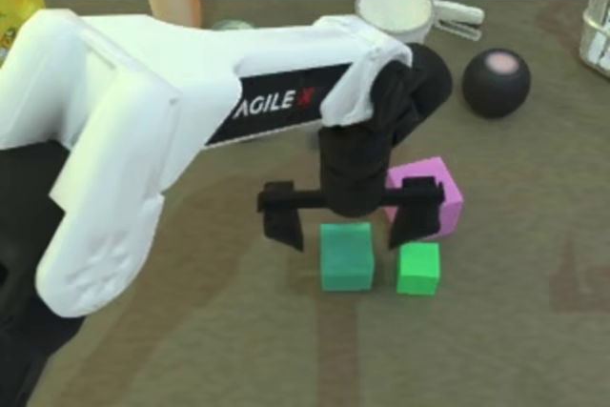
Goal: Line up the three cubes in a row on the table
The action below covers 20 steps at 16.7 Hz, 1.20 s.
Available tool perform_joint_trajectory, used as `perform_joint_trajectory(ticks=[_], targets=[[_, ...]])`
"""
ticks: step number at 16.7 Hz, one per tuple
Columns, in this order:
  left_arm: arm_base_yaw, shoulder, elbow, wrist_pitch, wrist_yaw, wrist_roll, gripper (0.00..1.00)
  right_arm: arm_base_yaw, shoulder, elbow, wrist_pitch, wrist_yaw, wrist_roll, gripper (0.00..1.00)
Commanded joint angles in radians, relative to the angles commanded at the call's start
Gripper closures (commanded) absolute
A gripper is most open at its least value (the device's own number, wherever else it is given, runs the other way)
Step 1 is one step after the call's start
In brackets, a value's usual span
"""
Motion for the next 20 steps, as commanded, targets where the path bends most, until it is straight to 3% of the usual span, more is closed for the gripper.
perform_joint_trajectory(ticks=[6, 12, 16, 20], targets=[[0.015, -0.053, 0.132, -0.188, 0.000, -0.003, 0.00, 0.000, 0.000, 0.000, 0.000, 0.000, 0.000, 0.00], [0.015, -0.063, 0.127, -0.187, -0.001, -0.002, 0.00, 0.004, 0.010, 0.010, -0.007, -0.001, 0.001, 0.00], [0.084, -0.208, -0.009, -0.104, -0.006, 0.013, 0.00, 0.044, 0.151, 0.150, -0.101, -0.003, 0.017, 0.00], [0.217, -0.521, -0.281, 0.058, -0.013, 0.060, 0.00, 0.115, 0.459, 0.435, -0.279, -0.001, 0.046, 0.00]])
